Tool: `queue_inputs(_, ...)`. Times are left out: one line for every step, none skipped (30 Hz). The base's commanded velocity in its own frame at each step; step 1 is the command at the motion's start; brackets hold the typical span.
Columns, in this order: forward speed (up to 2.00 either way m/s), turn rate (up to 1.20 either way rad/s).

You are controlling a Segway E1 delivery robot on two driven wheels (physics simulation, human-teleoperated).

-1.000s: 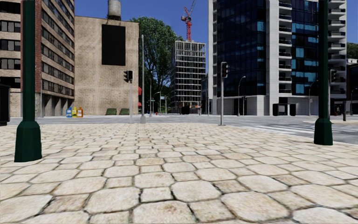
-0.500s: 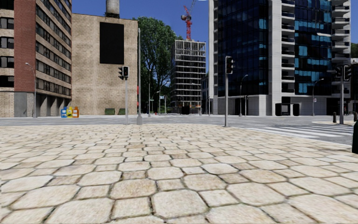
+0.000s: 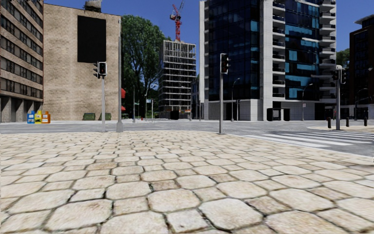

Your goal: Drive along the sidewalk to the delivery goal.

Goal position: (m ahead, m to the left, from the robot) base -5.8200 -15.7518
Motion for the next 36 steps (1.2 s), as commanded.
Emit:
queue_inputs(2.0,-0.44)
queue_inputs(2.0,-0.44)
queue_inputs(2.0,-0.44)
queue_inputs(2.0,-0.44)
queue_inputs(2.0,-0.44)
queue_inputs(2.0,-0.44)
queue_inputs(2.0,-0.44)
queue_inputs(2.0,-0.44)
queue_inputs(2.0,-0.44)
queue_inputs(2.0,-0.44)
queue_inputs(2.0,-0.44)
queue_inputs(2.0,-0.44)
queue_inputs(2.0,-0.44)
queue_inputs(2.0,-0.44)
queue_inputs(2.0,-0.44)
queue_inputs(2.0,-0.44)
queue_inputs(2.0,-0.44)
queue_inputs(2.0,-0.44)
queue_inputs(2.0,-0.44)
queue_inputs(2.0,-0.44)
queue_inputs(2.0,-0.44)
queue_inputs(2.0,-0.44)
queue_inputs(2.0,-0.44)
queue_inputs(2.0,-0.44)
queue_inputs(2.0,-0.44)
queue_inputs(2.0,-0.44)
queue_inputs(2.0,-0.44)
queue_inputs(2.0,-0.44)
queue_inputs(2.0,-0.44)
queue_inputs(2.0,-0.44)
queue_inputs(2.0,-0.44)
queue_inputs(2.0,-0.44)
queue_inputs(2.0,-0.44)
queue_inputs(2.0,-0.44)
queue_inputs(2.0,-0.44)
queue_inputs(2.0,-0.44)
